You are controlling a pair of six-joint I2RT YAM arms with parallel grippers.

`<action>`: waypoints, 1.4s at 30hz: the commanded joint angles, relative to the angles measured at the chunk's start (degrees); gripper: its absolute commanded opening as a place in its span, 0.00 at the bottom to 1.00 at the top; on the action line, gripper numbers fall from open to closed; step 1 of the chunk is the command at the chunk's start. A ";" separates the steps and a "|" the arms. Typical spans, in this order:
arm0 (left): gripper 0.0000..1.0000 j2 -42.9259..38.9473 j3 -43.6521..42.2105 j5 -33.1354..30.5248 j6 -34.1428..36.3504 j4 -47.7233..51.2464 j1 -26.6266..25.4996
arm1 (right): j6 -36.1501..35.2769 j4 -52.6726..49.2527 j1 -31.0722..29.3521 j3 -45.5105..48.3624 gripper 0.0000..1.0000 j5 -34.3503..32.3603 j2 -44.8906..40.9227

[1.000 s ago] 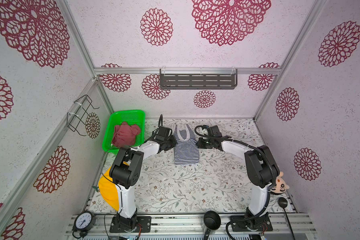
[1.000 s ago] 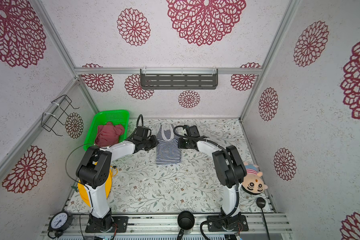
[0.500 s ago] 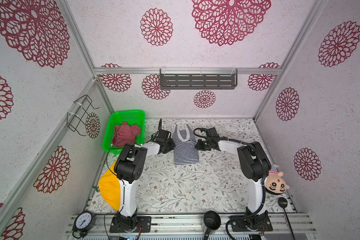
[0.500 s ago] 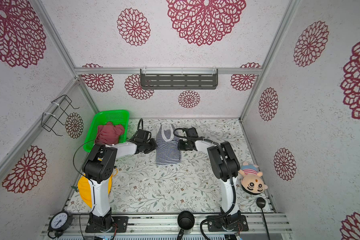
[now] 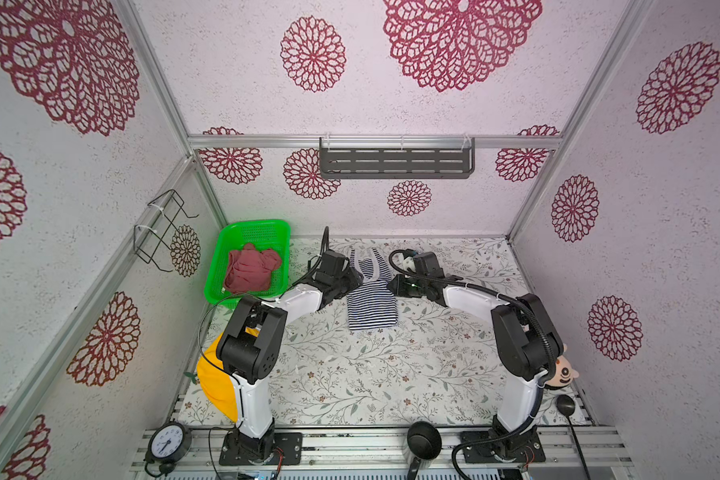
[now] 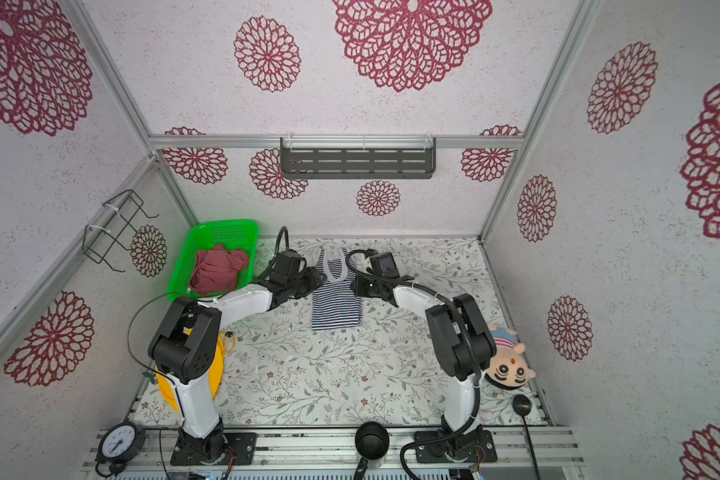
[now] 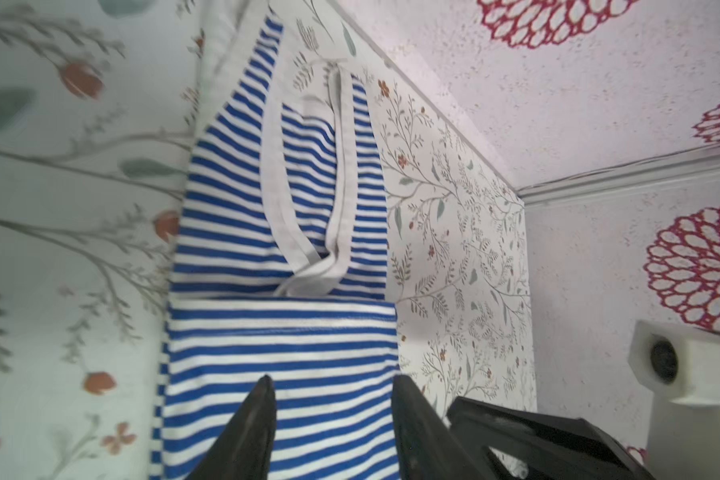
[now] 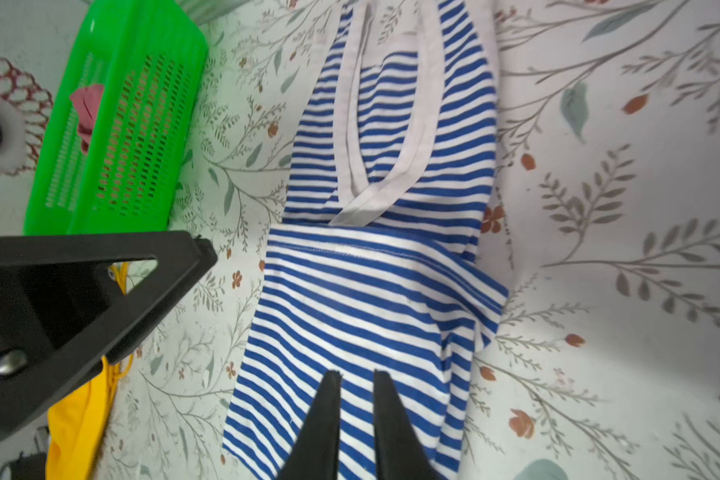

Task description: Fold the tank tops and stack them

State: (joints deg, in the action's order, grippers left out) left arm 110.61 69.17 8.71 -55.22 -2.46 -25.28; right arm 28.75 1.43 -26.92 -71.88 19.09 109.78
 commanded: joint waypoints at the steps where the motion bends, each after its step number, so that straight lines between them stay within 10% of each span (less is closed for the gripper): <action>1: 0.47 4.02 -3.64 -1.17 -5.85 -3.14 -0.16 | 4.53 4.50 0.11 0.82 0.10 1.01 2.48; 22: 0.49 -8.15 -21.09 -9.81 -8.56 -2.04 -1.38 | 11.17 12.96 -0.44 19.97 0.07 -2.39 -3.64; 32: 0.69 -21.00 -25.60 -10.96 -6.13 1.71 -3.12 | 6.03 3.71 -0.73 23.86 0.54 -3.97 -16.80; 42: 0.67 -17.44 -32.48 -6.75 -16.36 -10.65 -8.63 | 11.17 11.53 -1.71 27.95 0.52 0.82 -17.00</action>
State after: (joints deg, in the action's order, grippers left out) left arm 91.07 36.34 1.15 -68.01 -8.08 -33.36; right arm 38.20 9.43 -27.99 -43.83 18.11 91.50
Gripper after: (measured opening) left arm 0.669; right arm 0.518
